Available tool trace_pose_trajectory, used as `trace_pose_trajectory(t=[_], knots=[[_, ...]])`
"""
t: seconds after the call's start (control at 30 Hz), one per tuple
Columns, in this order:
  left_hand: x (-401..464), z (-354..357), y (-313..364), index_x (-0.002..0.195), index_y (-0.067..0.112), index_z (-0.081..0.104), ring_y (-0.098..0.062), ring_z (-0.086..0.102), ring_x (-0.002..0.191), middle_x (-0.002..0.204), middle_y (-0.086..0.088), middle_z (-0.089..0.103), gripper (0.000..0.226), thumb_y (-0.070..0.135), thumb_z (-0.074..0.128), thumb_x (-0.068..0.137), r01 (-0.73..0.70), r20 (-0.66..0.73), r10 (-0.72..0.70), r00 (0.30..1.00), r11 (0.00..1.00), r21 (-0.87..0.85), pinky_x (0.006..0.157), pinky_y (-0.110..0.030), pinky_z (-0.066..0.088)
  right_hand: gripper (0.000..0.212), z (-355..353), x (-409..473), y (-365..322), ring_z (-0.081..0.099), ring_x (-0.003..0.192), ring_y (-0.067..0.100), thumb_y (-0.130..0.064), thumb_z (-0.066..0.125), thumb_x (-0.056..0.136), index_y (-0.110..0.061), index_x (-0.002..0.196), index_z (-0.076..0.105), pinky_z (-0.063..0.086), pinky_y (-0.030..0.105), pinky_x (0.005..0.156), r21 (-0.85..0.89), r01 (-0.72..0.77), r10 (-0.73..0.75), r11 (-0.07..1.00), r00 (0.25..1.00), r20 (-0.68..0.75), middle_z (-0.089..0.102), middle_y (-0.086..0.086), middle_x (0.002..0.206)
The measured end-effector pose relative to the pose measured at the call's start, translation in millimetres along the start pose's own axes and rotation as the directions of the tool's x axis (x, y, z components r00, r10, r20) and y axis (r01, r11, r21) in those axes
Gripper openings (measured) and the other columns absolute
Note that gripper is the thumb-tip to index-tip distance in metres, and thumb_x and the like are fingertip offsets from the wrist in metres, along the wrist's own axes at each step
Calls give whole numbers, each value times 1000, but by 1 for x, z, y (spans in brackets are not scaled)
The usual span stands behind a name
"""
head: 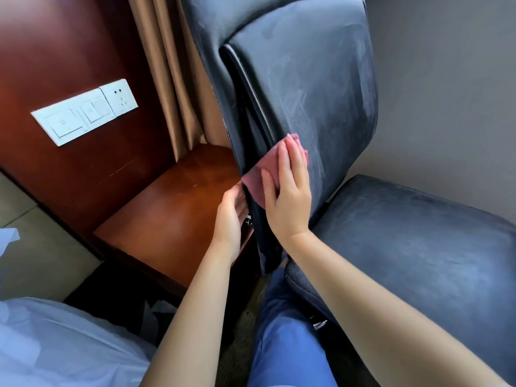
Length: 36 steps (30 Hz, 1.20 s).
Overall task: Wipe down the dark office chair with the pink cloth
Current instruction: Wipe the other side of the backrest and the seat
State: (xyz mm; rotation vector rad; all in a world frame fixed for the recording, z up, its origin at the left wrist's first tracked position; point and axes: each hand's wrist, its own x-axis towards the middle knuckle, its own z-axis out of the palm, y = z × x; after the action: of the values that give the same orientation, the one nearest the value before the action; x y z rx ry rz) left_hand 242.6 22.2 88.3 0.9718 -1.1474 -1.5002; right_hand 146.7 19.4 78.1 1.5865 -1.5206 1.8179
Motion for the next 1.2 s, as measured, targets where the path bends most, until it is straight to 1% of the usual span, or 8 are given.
trace_pose_trajectory(t=[0.2,0.3,0.4,0.47,0.63,0.87,1.1,1.2], knots=[[-20,-4,-9,131,14,55,-11,59,114,124,2,64,44,29,28,99,-25,-21,26,999,1000,18,100,-27,44,52,-26,-105,32,21,140,18,-12,46,95,4,142,28,20,34,116,-46,-278,281,960,953,114,24,10,151],[-29,-2,-10,129,15,56,-5,63,104,118,7,66,43,29,29,99,-34,-24,35,999,999,35,93,-23,47,52,-36,-140,27,22,138,5,-7,43,96,-8,145,27,18,17,113,-35,-605,597,795,772,218,24,1,153],[-34,-3,-9,126,15,57,-10,59,113,119,6,65,41,30,28,100,-32,-30,34,999,998,47,95,-26,45,35,-37,-148,16,46,122,18,-8,42,95,-11,129,45,36,32,104,28,-751,736,660,653,179,50,2,131],[-34,-8,-12,124,16,58,-13,57,116,121,4,64,42,34,28,101,-9,-35,11,999,999,41,99,-28,44,26,-39,-140,5,50,114,17,-9,42,95,-10,120,50,38,32,101,103,-773,761,626,635,133,54,0,121],[-33,-7,-27,136,17,51,-12,56,118,132,1,58,55,49,24,99,112,40,-115,993,991,74,106,-30,38,45,-52,-116,-2,29,133,2,-12,45,98,-8,143,36,15,5,109,174,-719,715,672,692,97,34,-11,141],[-24,-12,-42,142,13,42,-13,47,129,141,-1,50,59,50,25,99,128,14,-128,992,992,-6,114,-32,29,55,-26,-129,6,15,140,8,-10,40,99,-3,148,17,2,1,107,76,-737,730,672,676,95,18,7,155],[-18,-8,-52,139,13,44,-2,52,119,136,2,54,48,39,28,102,52,-16,-53,998,997,-63,99,-19,41,51,3,-139,6,21,138,12,-5,38,98,-1,146,21,7,2,107,132,-814,820,566,573,16,23,10,151],[-16,-11,-54,141,15,42,-2,51,121,135,4,54,51,42,25,102,57,27,-56,998,997,-46,100,-19,39,44,17,-146,4,53,115,21,3,35,94,-15,133,40,40,18,98,245,-860,878,447,475,64,44,14,137]])
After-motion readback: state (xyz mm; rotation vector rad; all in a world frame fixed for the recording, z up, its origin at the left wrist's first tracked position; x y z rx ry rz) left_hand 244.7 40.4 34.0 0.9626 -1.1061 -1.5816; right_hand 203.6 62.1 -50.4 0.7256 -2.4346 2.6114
